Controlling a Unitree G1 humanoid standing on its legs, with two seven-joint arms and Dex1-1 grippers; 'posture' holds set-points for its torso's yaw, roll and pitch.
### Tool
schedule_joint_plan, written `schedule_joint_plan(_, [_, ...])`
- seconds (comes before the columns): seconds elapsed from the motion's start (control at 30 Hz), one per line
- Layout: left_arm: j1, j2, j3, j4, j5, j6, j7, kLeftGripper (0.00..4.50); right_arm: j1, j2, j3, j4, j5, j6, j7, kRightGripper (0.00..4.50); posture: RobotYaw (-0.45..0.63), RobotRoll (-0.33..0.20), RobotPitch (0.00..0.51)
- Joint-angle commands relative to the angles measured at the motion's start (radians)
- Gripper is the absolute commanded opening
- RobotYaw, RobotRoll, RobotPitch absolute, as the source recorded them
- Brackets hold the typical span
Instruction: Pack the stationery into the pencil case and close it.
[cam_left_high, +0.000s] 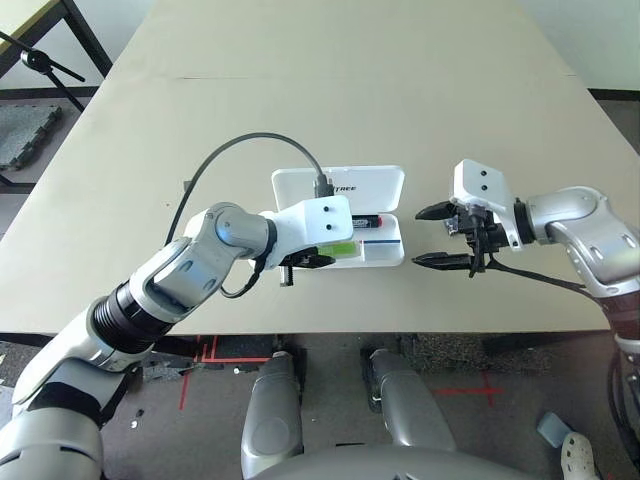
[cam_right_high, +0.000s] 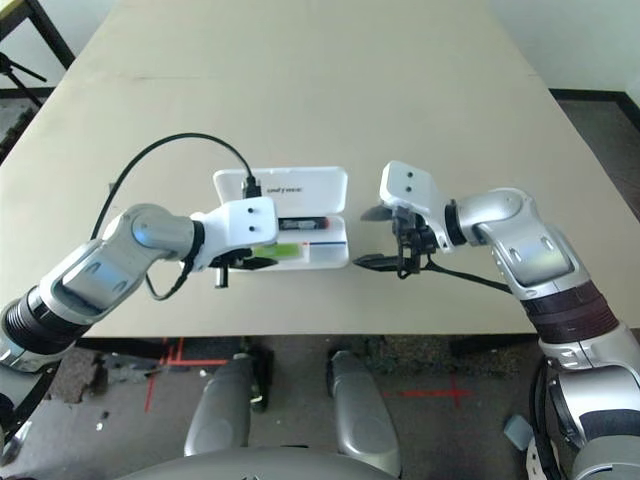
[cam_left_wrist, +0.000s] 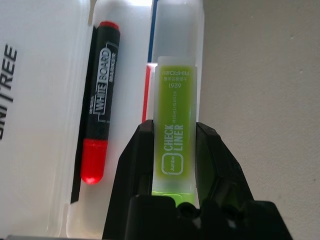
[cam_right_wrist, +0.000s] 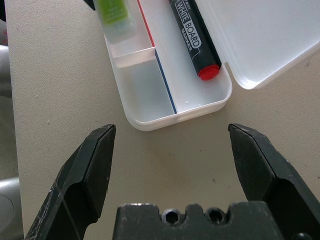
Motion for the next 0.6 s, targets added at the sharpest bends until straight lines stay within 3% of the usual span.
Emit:
schedule_joint_plan(0.03, [0.006, -0.004, -0.007, 0.014, 0.015, -0.011, -0.015, 1.09, 0.014, -0.008, -0.009, -0.025, 0.001, 0.005, -0.007, 4.5, -0.06, 0.0, 0.184])
schedule_joint_plan(0.07, [0.006, -0.004, -0.005, 0.014, 0.015, -0.011, -0.017, 1.09, 0.015, -0.007, -0.01, -0.027, 0.001, 0.006, -0.01, 4.5, -0.06, 0.0, 0.184])
schedule_joint_plan(0.37, [0.02, 0.014, 0.024, 0.022, 0.013, -0.021, -0.025, 4.43, 0.017, -0.002, -0.007, -0.034, 0.005, 0.012, -0.02, 4.5, -0.05, 0.0, 0.186])
schedule_joint_plan(0.6, [0.048, 0.038, 0.078, 0.006, -0.005, -0.037, -0.036, 4.47, 0.012, 0.005, 0.0, -0.022, 0.001, 0.006, -0.019, 4.5, -0.04, 0.0, 0.186])
